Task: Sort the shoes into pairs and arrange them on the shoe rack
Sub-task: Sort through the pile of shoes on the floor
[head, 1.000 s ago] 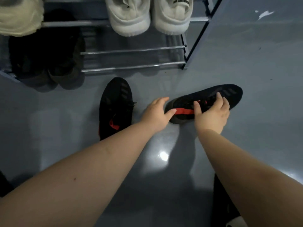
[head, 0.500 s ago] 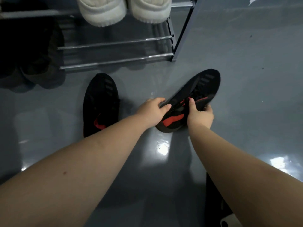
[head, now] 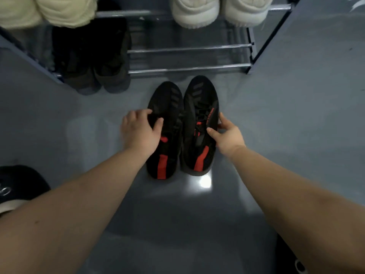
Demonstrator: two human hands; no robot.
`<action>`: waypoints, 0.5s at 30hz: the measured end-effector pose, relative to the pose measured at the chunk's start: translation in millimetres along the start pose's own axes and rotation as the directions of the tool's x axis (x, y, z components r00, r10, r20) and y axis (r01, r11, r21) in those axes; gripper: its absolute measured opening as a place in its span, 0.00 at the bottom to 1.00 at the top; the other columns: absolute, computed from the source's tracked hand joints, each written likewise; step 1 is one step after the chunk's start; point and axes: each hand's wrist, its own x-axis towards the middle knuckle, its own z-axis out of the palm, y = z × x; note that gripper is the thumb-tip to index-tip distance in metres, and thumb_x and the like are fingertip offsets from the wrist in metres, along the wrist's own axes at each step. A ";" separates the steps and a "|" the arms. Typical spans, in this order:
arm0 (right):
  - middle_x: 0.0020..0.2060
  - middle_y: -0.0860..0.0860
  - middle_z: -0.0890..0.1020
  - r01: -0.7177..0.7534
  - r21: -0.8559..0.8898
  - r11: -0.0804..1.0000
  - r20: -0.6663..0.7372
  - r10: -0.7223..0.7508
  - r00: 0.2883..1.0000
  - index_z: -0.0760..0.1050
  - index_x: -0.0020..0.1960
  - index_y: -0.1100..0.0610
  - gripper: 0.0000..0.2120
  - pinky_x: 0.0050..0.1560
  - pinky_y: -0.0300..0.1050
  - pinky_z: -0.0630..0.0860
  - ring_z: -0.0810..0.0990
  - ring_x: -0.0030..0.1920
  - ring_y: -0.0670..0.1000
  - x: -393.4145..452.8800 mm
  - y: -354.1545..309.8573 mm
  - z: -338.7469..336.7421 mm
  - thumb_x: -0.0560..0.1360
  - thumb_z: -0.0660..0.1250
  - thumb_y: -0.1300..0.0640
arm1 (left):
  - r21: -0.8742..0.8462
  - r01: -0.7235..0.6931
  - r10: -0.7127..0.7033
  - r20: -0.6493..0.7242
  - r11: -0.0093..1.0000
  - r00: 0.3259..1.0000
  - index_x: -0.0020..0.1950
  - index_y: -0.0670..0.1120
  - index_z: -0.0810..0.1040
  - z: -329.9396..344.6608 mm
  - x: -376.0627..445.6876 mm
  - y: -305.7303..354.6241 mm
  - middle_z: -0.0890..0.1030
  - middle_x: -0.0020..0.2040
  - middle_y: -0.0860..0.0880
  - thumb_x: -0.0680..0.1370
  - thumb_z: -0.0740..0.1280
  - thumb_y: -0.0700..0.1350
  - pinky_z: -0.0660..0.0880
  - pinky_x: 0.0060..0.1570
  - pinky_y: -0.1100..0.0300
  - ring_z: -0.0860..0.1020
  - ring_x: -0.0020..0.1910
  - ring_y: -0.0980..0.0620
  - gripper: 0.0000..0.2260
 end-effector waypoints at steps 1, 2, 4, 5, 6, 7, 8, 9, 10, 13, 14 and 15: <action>0.54 0.50 0.75 -0.008 0.010 1.000 0.003 0.008 1.000 0.60 0.75 0.53 0.30 0.65 0.48 0.72 0.78 0.57 0.53 0.0 -0.5 0.2 0.76 0.66 0.63 | -0.104 0.118 -0.110 0.085 0.988 0.990 0.66 0.44 0.71 3.1 -3.5 -12.8 0.72 0.64 0.41 0.78 0.61 0.55 0.65 0.64 0.52 0.70 0.64 0.41 0.22; 0.54 0.50 0.75 -0.017 0.014 1.000 0.006 0.017 1.000 0.59 0.76 0.53 0.31 0.65 0.51 0.73 0.78 0.59 0.55 -1.5 -2.0 0.1 0.76 0.66 0.64 | -0.202 0.200 -0.164 0.182 0.959 0.970 0.65 0.43 0.71 6.7 -8.7 -23.0 0.74 0.63 0.40 0.78 0.61 0.55 0.67 0.62 0.53 0.72 0.64 0.41 0.22; 0.55 0.51 0.75 -0.036 -0.005 0.999 0.019 0.036 0.999 0.58 0.76 0.53 0.32 0.66 0.51 0.72 0.77 0.61 0.57 -5.8 -4.2 0.5 0.76 0.66 0.63 | -0.305 0.266 -0.174 0.298 0.914 0.939 0.63 0.42 0.73 13.3 -23.4 -32.3 0.76 0.60 0.41 0.79 0.61 0.55 0.69 0.55 0.57 0.75 0.61 0.42 0.20; 0.57 0.52 0.76 -0.044 -0.042 0.998 0.023 0.045 0.999 0.57 0.76 0.53 0.31 0.67 0.47 0.70 0.77 0.62 0.56 -9.1 -4.1 0.9 0.77 0.66 0.61 | -0.325 0.284 -0.182 0.309 0.902 0.933 0.63 0.41 0.74 14.2 -31.2 -32.2 0.77 0.60 0.42 0.79 0.60 0.54 0.68 0.53 0.59 0.75 0.61 0.43 0.20; 0.59 0.53 0.77 -0.054 -0.101 0.993 0.016 0.056 0.998 0.58 0.76 0.53 0.30 0.66 0.43 0.70 0.76 0.63 0.55 -14.9 -4.0 1.3 0.77 0.66 0.58 | -0.343 0.306 -0.200 0.312 0.888 0.929 0.63 0.42 0.74 14.7 -38.0 -31.2 0.78 0.59 0.43 0.79 0.60 0.54 0.67 0.51 0.61 0.75 0.60 0.43 0.19; 0.61 0.54 0.78 -0.070 -0.165 0.984 -0.006 0.070 0.998 0.60 0.75 0.53 0.29 0.64 0.42 0.69 0.76 0.63 0.54 -21.7 -2.0 2.9 0.77 0.66 0.54 | -0.367 0.324 -0.212 0.315 0.872 0.925 0.63 0.42 0.74 14.7 -44.1 -29.9 0.78 0.59 0.44 0.79 0.61 0.55 0.67 0.50 0.61 0.76 0.60 0.44 0.19; 0.61 0.54 0.78 -0.086 -0.219 0.972 -0.031 0.081 0.996 0.63 0.74 0.54 0.27 0.63 0.43 0.69 0.76 0.63 0.55 -30.4 0.1 5.3 0.77 0.65 0.50 | -0.388 0.344 -0.225 0.320 0.855 0.920 0.63 0.43 0.75 15.2 -48.8 -29.3 0.78 0.59 0.45 0.79 0.61 0.55 0.67 0.50 0.61 0.76 0.60 0.45 0.20; 0.61 0.54 0.79 -0.101 -0.245 0.964 -0.051 0.091 0.995 0.67 0.71 0.54 0.25 0.63 0.45 0.70 0.76 0.63 0.56 -38.7 3.8 9.3 0.77 0.64 0.47 | -0.397 0.365 -0.241 0.329 0.842 0.913 0.63 0.44 0.74 14.5 -52.8 -28.8 0.78 0.59 0.45 0.78 0.61 0.56 0.67 0.50 0.61 0.76 0.60 0.46 0.20; 0.60 0.55 0.79 -0.107 -0.248 0.963 -0.058 0.096 0.994 0.70 0.68 0.53 0.23 0.63 0.46 0.70 0.76 0.63 0.57 -47.0 6.9 13.8 0.77 0.62 0.44 | -0.396 0.380 -0.253 0.336 0.836 0.907 0.64 0.44 0.74 13.7 -55.8 -29.2 0.78 0.60 0.45 0.78 0.61 0.56 0.67 0.51 0.61 0.75 0.60 0.45 0.21; 0.60 0.54 0.77 -0.148 -0.155 0.977 -0.048 0.142 0.989 0.72 0.66 0.48 0.27 0.67 0.52 0.69 0.76 0.61 0.56 -64.1 9.2 24.9 0.73 0.60 0.34 | -0.415 0.413 -0.253 0.388 0.810 0.886 0.64 0.47 0.75 9.5 -63.0 -32.2 0.77 0.61 0.45 0.77 0.61 0.59 0.68 0.53 0.59 0.75 0.61 0.45 0.22; 0.59 0.52 0.78 -0.160 -0.079 0.984 -0.034 0.157 0.987 0.73 0.63 0.44 0.27 0.66 0.54 0.71 0.78 0.59 0.54 -65.3 11.3 26.5 0.69 0.64 0.32 | -0.444 0.425 -0.244 0.409 0.789 0.879 0.64 0.49 0.75 7.8 -65.7 -33.4 0.77 0.61 0.47 0.76 0.62 0.61 0.69 0.54 0.59 0.75 0.60 0.46 0.22; 0.57 0.50 0.80 -0.172 0.003 0.985 -0.012 0.172 0.985 0.75 0.59 0.42 0.25 0.64 0.55 0.73 0.80 0.57 0.53 -66.0 12.7 27.0 0.65 0.69 0.33 | -0.482 0.435 -0.222 0.437 0.761 0.872 0.64 0.51 0.75 4.9 -69.0 -33.2 0.77 0.60 0.50 0.74 0.65 0.61 0.69 0.55 0.59 0.75 0.60 0.48 0.22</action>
